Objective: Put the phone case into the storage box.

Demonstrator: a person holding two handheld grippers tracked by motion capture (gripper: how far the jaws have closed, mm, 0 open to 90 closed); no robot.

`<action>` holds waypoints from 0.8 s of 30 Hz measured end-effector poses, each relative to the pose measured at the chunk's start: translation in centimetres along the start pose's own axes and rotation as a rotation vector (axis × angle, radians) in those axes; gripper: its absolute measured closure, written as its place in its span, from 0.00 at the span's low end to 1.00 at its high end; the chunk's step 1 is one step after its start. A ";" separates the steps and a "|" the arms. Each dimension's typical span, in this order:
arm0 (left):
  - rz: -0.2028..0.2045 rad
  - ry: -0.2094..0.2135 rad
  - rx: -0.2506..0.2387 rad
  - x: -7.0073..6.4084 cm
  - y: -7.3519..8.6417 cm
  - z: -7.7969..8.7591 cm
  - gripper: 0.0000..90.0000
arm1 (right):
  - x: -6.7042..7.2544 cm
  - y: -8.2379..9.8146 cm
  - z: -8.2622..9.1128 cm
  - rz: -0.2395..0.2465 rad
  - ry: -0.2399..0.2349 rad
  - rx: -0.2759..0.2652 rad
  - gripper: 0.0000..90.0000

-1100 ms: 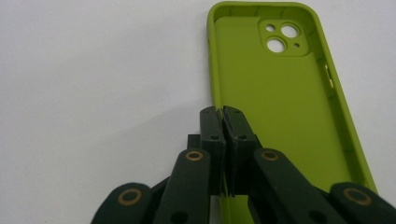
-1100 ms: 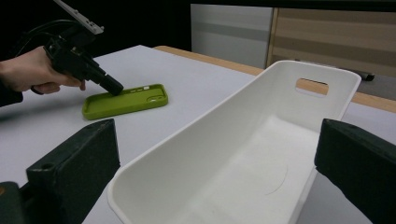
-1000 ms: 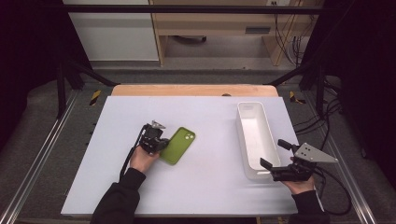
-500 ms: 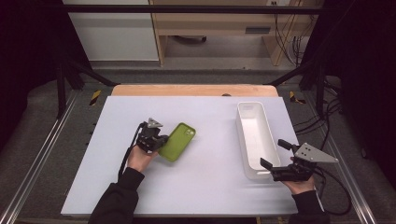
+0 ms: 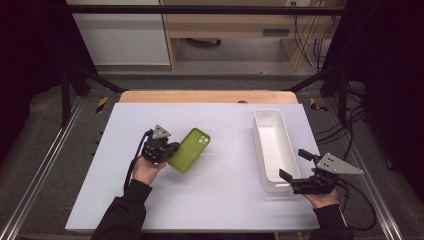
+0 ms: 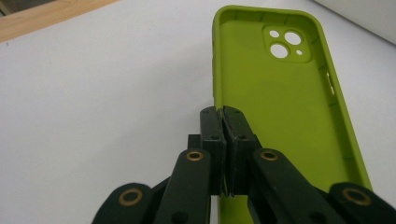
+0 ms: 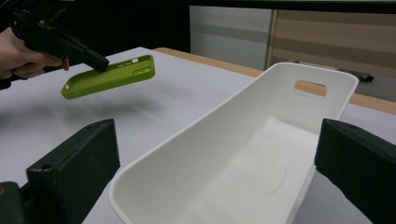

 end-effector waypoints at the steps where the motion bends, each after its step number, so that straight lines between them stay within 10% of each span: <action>1: -0.005 0.003 -0.004 -0.1 -0.1 0.2 0.98 | 0.0 -0.1 0.0 0.001 0.000 -0.004 0.01; 24: -0.108 0.025 -0.096 -2.0 -1.0 3.5 0.98 | 1.2 -0.9 -0.3 0.021 -0.030 0.007 0.01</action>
Point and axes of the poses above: each handheld gripper's, and its own axes: z roughly backward along the jaws, y roughly out of its underside, x roughly to its left, the point moved 10 cm from there along -z, roughly forward along the jaws, and after that the axes turned 5 degrees about -y, right-handed, at the moved point
